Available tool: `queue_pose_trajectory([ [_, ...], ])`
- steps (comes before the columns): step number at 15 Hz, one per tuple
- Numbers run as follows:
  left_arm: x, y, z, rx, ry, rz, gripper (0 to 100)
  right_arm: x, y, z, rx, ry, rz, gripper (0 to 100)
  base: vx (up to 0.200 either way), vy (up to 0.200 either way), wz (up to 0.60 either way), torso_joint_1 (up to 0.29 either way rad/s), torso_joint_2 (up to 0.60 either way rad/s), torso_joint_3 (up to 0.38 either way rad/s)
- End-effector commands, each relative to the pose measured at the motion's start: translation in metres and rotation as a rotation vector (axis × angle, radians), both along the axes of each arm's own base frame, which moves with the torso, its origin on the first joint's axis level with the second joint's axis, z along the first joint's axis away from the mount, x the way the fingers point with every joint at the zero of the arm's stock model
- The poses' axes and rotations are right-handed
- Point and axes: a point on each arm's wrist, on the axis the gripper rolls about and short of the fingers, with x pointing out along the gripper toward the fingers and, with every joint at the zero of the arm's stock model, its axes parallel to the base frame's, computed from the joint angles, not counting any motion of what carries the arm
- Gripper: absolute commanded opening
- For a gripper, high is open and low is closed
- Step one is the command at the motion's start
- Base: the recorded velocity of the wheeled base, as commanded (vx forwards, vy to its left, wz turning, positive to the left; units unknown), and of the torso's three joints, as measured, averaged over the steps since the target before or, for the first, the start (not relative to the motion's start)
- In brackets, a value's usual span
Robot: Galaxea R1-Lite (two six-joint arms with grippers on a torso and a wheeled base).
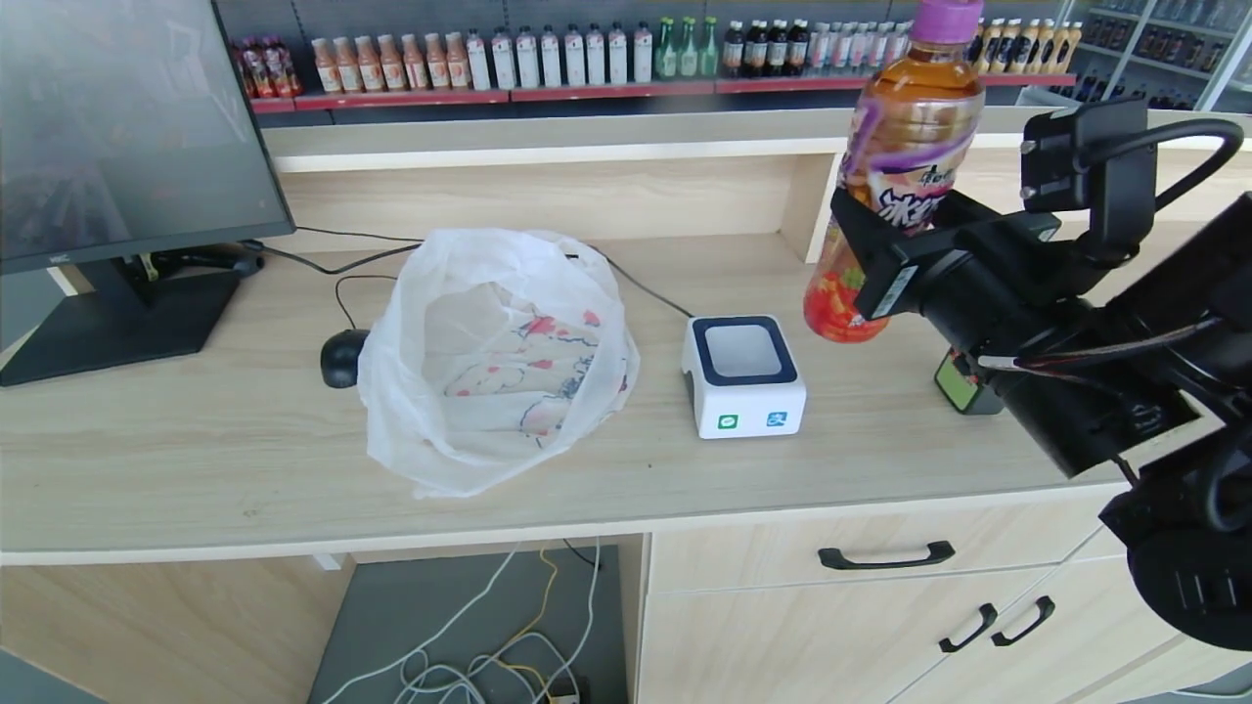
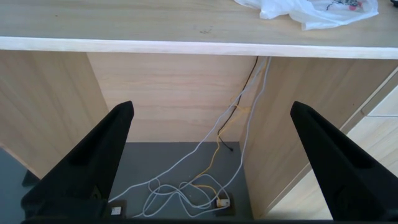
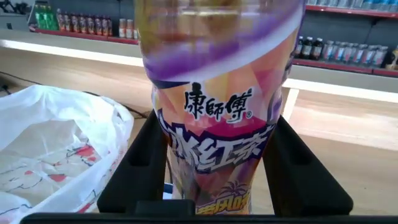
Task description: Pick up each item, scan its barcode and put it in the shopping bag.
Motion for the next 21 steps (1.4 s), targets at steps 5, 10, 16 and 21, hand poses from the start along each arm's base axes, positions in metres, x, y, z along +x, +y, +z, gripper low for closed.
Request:
queue_pose_trajectory([
  [5,0.000,0.000,0.000,-0.005,0.000,0.001,100,0.001,-0.006,-0.001,0.015,-0.002,-0.028,0,0.000,0.120,0.00,0.004,0.00,0.001],
  [10,0.000,0.000,0.000,-0.005,0.000,0.001,100,-0.002,-0.008,-0.010,0.008,0.009,-0.028,0,0.000,0.200,0.00,0.001,0.01,0.002],
  [16,0.000,0.000,0.000,-0.007,0.000,0.001,100,0.000,-0.006,-0.007,0.036,-0.009,-0.022,0,0.000,0.200,0.00,0.002,0.00,0.002],
  [21,0.000,0.000,0.000,-0.005,0.000,0.001,100,-0.009,0.010,-0.010,0.041,0.006,0.022,0,0.000,0.120,0.00,0.003,0.00,0.003],
])
